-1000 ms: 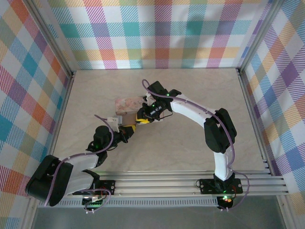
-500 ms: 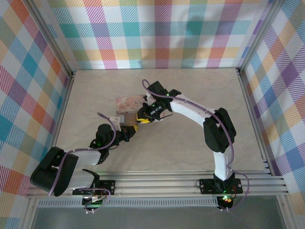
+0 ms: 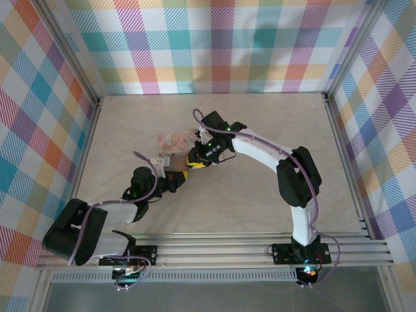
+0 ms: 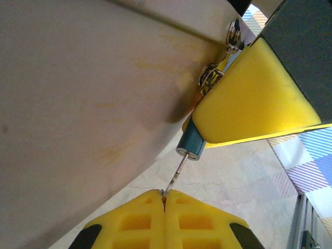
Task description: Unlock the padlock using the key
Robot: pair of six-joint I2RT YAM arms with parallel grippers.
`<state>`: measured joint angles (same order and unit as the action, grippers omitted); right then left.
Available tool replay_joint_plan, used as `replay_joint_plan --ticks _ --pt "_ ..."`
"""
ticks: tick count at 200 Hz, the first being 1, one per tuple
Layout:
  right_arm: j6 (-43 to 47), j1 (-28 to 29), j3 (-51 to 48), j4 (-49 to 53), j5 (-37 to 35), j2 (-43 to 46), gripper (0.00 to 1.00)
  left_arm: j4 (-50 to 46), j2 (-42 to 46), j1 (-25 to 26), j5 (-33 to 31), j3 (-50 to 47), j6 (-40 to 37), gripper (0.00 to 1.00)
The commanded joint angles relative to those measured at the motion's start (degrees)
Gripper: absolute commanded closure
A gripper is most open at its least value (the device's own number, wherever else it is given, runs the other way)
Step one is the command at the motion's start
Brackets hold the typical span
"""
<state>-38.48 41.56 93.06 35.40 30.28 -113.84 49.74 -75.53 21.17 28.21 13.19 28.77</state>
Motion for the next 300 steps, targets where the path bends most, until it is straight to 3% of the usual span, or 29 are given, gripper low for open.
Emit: replay_joint_plan --ticks 1,52,144,174,212,241,275,300 --pt "2.8 1.6 -0.6 2.0 8.3 -0.8 1.00 6.5 -1.4 -0.6 1.1 3.5 0.8 1.00" --pt "7.1 1.6 -1.0 6.5 4.2 -0.7 1.00 5.1 -0.1 -1.0 2.7 4.9 1.1 1.00" --pt "5.8 2.1 -6.1 0.1 5.0 -2.1 1.00 8.9 -5.0 -0.3 4.4 7.6 3.7 1.00" --pt "1.1 2.2 -10.5 -6.1 4.3 -1.7 1.00 1.5 -3.7 3.6 -1.1 5.4 -4.0 1.00" --pt "-3.2 3.0 -13.9 -11.3 3.2 -2.4 1.00 4.2 -8.2 6.9 -5.4 2.5 -5.7 1.00" --pt "-4.7 3.7 -14.8 -11.9 0.8 -2.2 0.87 6.3 -11.9 8.2 -6.3 2.1 -6.1 1.00" --pt "-8.0 3.9 -19.1 -15.2 -3.2 0.0 0.62 6.3 -13.5 8.5 -8.5 1.7 -6.7 1.00" --pt "-11.2 3.9 -22.8 -18.9 -6.4 3.0 0.49 5.0 -13.9 8.5 -9.4 1.8 -7.6 1.00"
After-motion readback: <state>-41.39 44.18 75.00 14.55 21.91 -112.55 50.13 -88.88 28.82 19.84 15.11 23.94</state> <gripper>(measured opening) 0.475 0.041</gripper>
